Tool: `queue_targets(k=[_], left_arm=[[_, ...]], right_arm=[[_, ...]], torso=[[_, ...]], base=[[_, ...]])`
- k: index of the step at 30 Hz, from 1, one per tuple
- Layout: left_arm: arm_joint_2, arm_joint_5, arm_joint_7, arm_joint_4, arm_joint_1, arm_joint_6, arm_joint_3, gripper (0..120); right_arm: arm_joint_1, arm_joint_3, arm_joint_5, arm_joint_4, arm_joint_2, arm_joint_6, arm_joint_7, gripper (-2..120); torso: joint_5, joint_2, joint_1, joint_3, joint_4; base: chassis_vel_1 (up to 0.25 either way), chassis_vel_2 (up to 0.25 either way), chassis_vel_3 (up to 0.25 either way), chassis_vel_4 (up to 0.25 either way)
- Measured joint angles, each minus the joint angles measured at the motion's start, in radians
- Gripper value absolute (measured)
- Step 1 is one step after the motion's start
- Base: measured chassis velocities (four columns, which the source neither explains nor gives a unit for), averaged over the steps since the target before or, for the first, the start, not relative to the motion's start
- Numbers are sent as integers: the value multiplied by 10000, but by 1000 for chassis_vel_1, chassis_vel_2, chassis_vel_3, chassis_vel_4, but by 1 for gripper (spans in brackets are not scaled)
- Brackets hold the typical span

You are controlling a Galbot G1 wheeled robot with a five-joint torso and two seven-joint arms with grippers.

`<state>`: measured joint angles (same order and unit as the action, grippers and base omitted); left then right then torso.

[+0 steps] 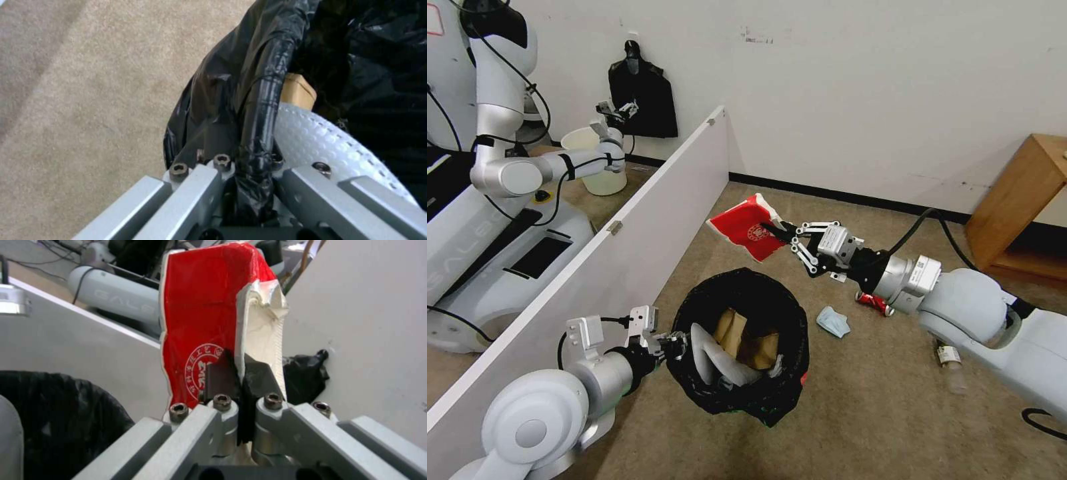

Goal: Pick up the trash bin and place the garbage on the floor into it.

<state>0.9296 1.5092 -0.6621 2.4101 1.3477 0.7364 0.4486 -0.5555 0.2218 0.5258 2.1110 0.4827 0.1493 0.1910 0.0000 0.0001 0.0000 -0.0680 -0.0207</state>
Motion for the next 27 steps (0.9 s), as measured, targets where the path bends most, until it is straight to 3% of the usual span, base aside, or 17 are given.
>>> queue_targets(k=[13,27], left_arm=[[350,-231,-171,-162,-130,-9,-340,0],[565,-286,-275,-124,-137,-12,-200,0]], right_arm=[[-247,12,-463,523,-133,122,454,0],[-922,-79,-757,940,-513,268,845,0]], torso=[[0,0,0,0,0],[0,0,0,1,1]], base=[[0,0,0,0],[0,0,0,0]])
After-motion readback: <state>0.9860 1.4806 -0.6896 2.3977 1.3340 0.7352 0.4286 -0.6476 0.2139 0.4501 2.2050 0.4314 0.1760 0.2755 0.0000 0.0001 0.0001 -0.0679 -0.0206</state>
